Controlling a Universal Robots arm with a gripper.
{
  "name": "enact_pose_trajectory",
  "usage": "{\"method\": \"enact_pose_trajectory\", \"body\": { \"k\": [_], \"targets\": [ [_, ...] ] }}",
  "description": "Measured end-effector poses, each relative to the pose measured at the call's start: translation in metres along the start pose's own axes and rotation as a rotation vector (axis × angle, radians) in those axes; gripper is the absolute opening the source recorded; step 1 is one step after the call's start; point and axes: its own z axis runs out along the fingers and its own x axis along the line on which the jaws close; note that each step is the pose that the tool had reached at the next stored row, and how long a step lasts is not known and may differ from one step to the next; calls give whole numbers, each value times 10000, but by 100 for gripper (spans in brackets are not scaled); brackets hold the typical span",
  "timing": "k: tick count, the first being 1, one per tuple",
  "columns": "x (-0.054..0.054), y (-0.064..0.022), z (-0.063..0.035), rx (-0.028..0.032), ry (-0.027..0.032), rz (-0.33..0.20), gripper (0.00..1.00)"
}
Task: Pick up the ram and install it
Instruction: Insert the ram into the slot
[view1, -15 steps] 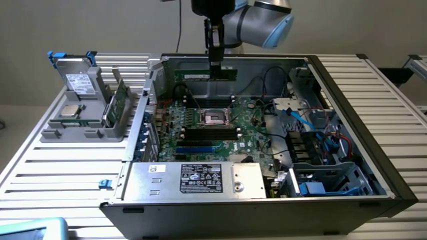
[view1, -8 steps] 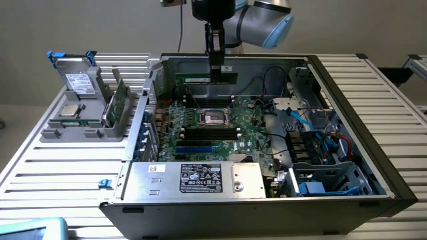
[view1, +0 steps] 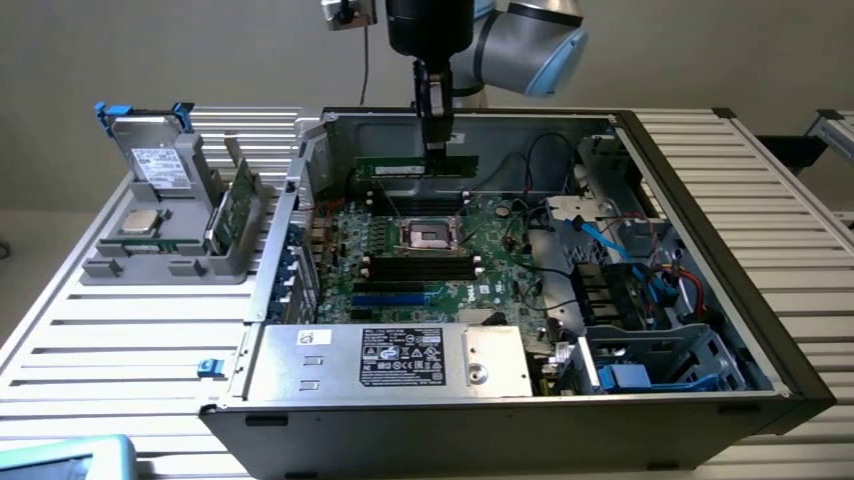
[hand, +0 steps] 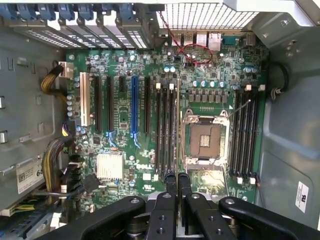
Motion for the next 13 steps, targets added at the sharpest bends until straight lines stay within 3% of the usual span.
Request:
{"method": "enact_pose_trajectory", "body": {
  "k": [13],
  "targets": [
    [125,14,170,161,31,50,13]
  ]
}}
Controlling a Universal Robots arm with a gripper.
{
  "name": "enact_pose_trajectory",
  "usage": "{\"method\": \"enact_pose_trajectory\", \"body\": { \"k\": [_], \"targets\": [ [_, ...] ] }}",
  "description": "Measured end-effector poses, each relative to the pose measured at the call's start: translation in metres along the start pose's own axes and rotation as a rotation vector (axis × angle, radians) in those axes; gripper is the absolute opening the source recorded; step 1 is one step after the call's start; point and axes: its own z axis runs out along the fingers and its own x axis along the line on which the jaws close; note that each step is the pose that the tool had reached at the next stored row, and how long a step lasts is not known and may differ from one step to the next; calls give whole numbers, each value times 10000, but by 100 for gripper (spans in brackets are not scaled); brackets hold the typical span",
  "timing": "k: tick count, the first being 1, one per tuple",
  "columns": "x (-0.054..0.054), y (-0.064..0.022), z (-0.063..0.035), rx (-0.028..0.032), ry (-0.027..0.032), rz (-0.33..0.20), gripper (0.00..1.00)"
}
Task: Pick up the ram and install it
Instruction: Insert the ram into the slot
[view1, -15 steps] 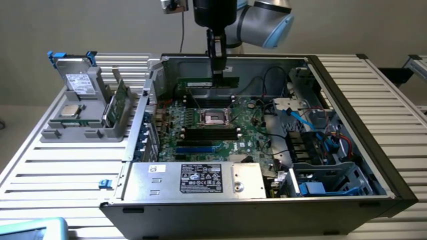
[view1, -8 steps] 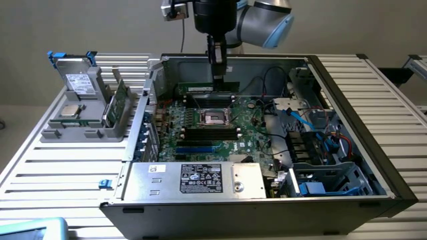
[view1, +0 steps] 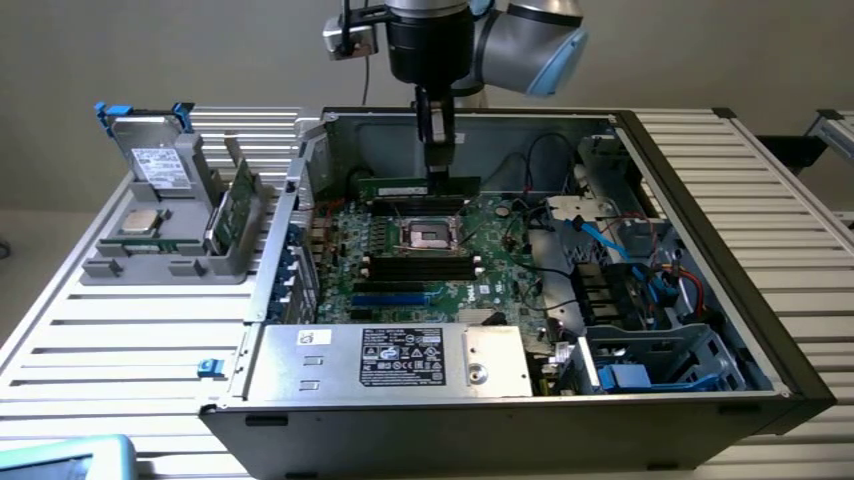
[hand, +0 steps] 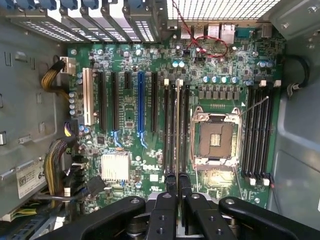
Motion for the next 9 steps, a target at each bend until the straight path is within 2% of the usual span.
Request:
{"method": "enact_pose_trajectory", "body": {
  "k": [4,9],
  "targets": [
    [30,4,44,42,18,19,13],
    [50,7,77,68,109,54,13]
  ]
}}
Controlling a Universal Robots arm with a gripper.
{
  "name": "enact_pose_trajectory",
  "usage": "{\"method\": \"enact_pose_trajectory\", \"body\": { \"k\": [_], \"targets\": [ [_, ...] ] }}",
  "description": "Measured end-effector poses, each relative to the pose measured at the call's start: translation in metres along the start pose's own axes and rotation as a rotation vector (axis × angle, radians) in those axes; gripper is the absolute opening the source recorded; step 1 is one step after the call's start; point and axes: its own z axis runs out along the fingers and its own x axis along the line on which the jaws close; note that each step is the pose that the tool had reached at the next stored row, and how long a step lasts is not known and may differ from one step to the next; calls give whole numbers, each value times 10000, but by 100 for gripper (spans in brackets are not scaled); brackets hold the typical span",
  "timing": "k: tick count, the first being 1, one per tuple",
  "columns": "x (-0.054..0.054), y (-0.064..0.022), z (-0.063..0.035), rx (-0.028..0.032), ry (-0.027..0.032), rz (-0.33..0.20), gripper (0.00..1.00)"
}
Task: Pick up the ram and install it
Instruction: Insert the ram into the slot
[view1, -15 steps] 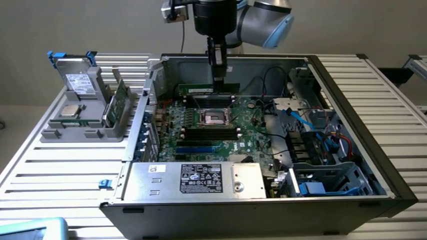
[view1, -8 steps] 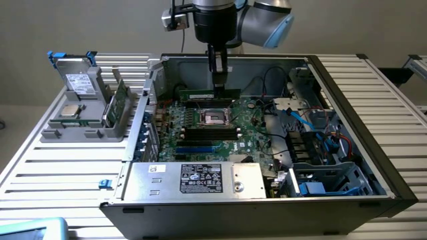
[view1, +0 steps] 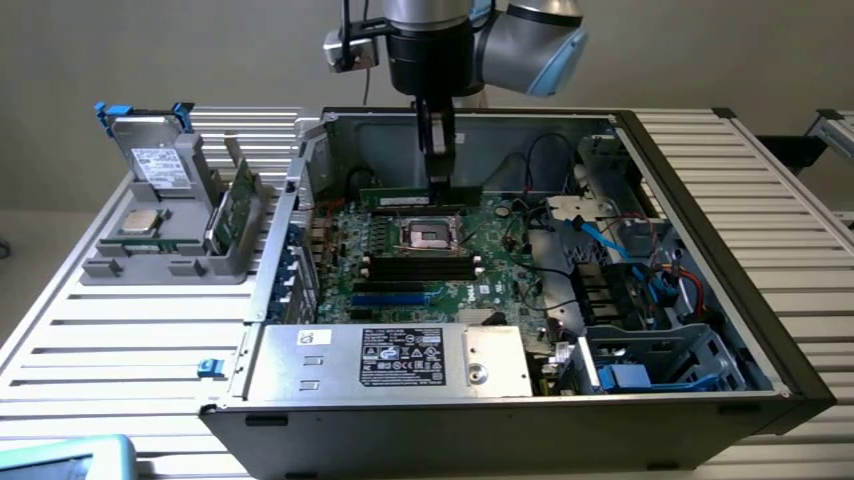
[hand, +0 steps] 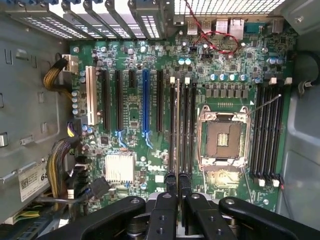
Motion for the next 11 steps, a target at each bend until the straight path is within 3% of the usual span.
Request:
{"method": "enact_pose_trajectory", "body": {
  "k": [5,11],
  "targets": [
    [-2,-13,45,-16,107,206,13],
    [-25,-32,126,-33,158,453,13]
  ]
}}
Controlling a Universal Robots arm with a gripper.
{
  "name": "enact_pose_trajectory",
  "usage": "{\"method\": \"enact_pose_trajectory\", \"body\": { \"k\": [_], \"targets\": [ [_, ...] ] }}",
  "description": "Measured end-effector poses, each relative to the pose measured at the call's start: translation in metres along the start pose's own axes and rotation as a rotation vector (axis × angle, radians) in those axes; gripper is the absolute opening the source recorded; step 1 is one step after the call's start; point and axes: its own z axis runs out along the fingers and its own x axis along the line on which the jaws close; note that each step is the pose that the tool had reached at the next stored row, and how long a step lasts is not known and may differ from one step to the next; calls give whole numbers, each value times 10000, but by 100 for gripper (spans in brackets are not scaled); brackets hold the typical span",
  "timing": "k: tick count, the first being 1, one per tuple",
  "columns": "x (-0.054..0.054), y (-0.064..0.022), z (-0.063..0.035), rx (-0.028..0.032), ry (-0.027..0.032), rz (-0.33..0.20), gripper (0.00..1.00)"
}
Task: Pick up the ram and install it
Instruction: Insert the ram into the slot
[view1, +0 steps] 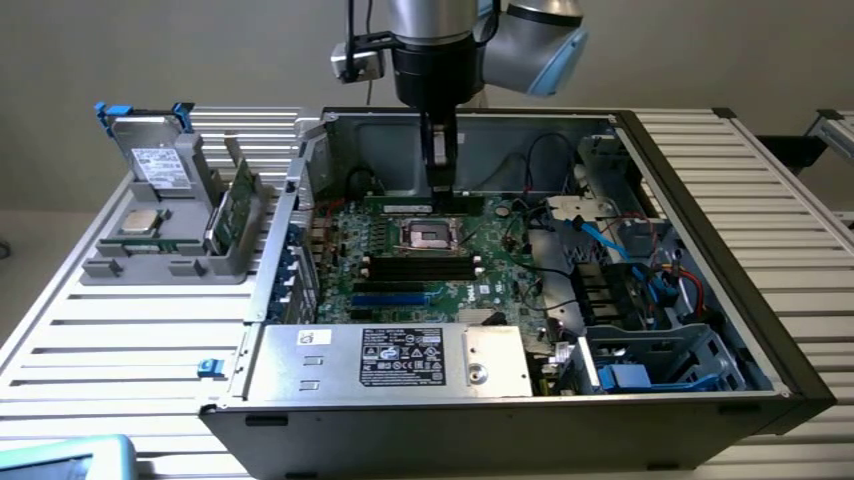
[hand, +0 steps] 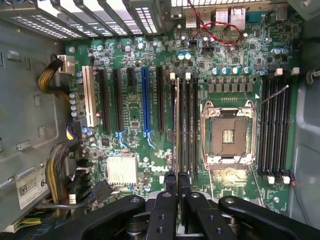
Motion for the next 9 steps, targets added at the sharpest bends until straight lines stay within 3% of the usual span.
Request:
{"method": "enact_pose_trajectory", "body": {
  "k": [9],
  "targets": [
    [-128,14,105,2,43,11,13]
  ]
}}
